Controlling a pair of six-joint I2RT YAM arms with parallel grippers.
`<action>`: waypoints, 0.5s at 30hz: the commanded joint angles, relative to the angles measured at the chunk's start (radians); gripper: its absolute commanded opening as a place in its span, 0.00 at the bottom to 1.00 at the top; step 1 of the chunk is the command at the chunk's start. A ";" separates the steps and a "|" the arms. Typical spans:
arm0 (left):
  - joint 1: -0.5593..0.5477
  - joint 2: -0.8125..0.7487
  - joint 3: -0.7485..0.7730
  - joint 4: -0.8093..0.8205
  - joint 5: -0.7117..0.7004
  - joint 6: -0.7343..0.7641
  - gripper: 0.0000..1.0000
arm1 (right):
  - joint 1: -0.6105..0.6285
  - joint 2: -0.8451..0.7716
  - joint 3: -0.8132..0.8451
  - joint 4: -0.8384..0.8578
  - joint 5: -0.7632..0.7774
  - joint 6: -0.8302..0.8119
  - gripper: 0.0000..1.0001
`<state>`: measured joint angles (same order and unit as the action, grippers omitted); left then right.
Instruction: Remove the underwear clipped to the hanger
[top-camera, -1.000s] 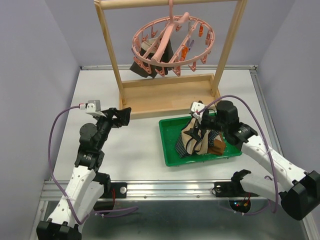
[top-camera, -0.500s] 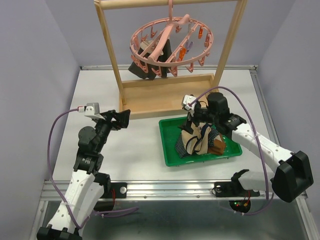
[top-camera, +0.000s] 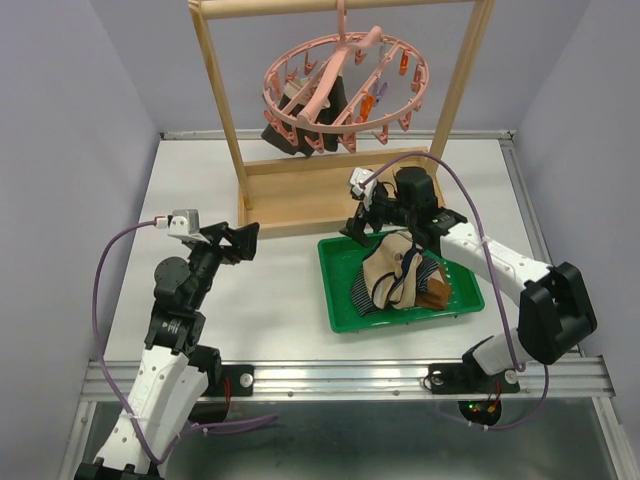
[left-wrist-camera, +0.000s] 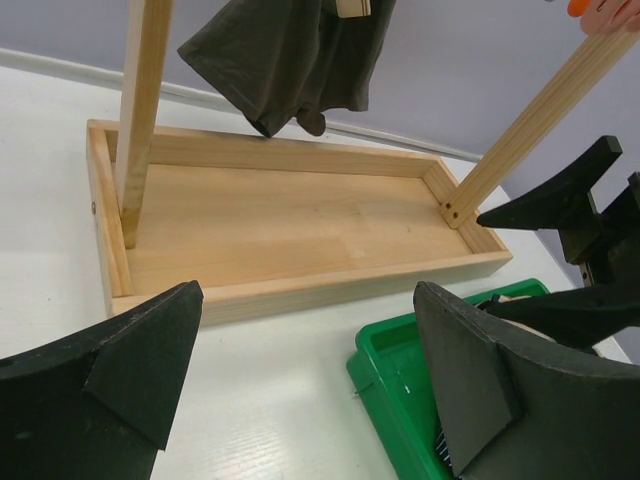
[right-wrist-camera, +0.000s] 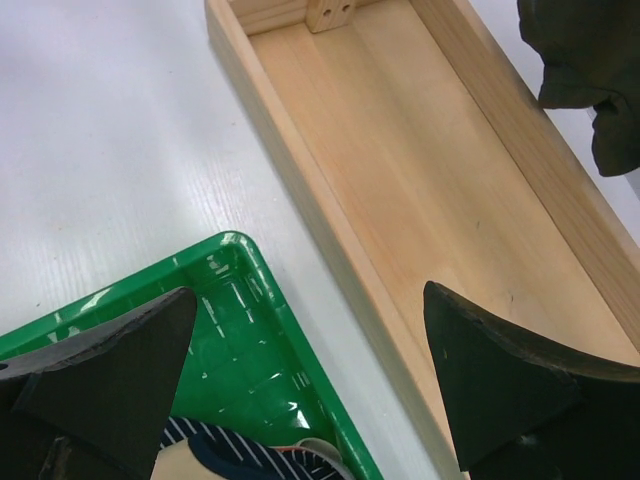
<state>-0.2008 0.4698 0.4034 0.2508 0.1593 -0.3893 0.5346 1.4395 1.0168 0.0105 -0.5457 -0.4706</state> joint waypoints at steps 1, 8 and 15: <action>0.000 -0.025 0.017 0.007 -0.006 0.040 0.99 | 0.025 0.054 0.104 0.091 0.070 0.036 1.00; 0.000 -0.030 0.034 -0.030 -0.020 0.076 0.99 | 0.048 0.151 0.192 0.097 0.119 0.049 1.00; 0.000 -0.030 0.034 -0.033 -0.023 0.082 0.99 | 0.074 0.226 0.233 0.169 0.197 0.044 1.00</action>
<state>-0.2008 0.4496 0.4034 0.1902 0.1455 -0.3309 0.5903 1.6440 1.1740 0.0769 -0.4080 -0.4366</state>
